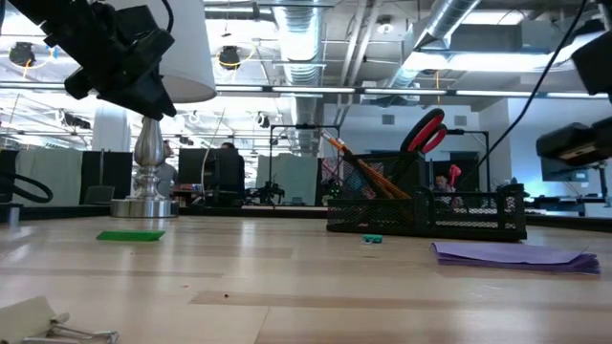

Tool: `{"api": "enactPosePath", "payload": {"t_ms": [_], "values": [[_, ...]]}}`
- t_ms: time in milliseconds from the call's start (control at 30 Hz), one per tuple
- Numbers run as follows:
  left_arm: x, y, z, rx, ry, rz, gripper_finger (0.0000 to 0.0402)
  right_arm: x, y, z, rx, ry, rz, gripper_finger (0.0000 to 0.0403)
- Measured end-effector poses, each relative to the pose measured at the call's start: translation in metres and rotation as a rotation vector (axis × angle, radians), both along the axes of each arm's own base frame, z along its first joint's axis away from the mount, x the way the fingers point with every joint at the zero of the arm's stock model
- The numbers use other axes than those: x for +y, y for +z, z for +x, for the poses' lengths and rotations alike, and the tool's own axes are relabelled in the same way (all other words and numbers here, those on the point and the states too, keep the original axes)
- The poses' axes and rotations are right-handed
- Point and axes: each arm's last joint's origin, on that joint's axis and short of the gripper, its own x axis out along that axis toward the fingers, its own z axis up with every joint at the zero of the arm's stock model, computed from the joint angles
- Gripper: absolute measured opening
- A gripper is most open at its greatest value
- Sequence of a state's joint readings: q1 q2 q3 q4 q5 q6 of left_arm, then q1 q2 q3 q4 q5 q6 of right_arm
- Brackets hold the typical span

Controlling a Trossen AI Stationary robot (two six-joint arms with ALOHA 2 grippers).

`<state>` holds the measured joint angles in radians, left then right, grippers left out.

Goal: Pick and place office supplies into organizer
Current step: Put the blue binder clip into the black desk organizer

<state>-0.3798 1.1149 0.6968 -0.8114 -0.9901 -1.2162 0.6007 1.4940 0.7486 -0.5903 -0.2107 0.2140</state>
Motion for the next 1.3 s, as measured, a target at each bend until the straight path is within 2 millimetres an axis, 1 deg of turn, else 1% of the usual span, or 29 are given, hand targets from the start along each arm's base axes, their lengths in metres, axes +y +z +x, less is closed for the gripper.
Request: {"api": "enactPosePath", "payload": {"t_ms": [233, 367, 467, 600, 800, 967, 1100, 1300], "values": [[0.000, 0.000, 0.000, -0.002, 0.001, -0.002, 0.0128, 0.011, -0.002, -0.015, -0.036, 0.081, -0.135, 0.0179], [0.000, 0.000, 0.000, -0.001, 0.001, -0.001, 0.0128, 0.018, -0.002, -0.023, -0.069, 0.106, -0.195, 0.0207], [0.000, 0.000, 0.000, -0.001, 0.001, -0.001, 0.0128, 0.021, -0.003, -0.026, -0.099, 0.119, -0.225, 0.0219], [0.000, 0.000, 0.000, -0.001, 0.001, -0.001, 0.0128, 0.015, -0.016, -0.034, -0.067, 0.080, -0.236, 0.0223], [0.000, 0.000, 0.000, 0.004, -0.002, 0.002, 0.0128, 0.012, -0.017, -0.032, -0.075, 0.061, -0.234, 0.0216], [0.000, 0.000, 0.000, 0.004, -0.002, 0.004, 0.0128, 0.012, -0.018, -0.032, -0.069, 0.061, -0.214, 0.0199], [0.000, 0.000, 0.000, 0.003, -0.001, 0.009, 0.0128, 0.013, -0.018, -0.030, -0.081, 0.059, -0.203, 0.0173], [0.000, 0.000, 0.000, 0.005, -0.002, 0.010, 0.0128, 0.013, -0.018, -0.029, -0.086, 0.054, -0.198, 0.0120]]}}
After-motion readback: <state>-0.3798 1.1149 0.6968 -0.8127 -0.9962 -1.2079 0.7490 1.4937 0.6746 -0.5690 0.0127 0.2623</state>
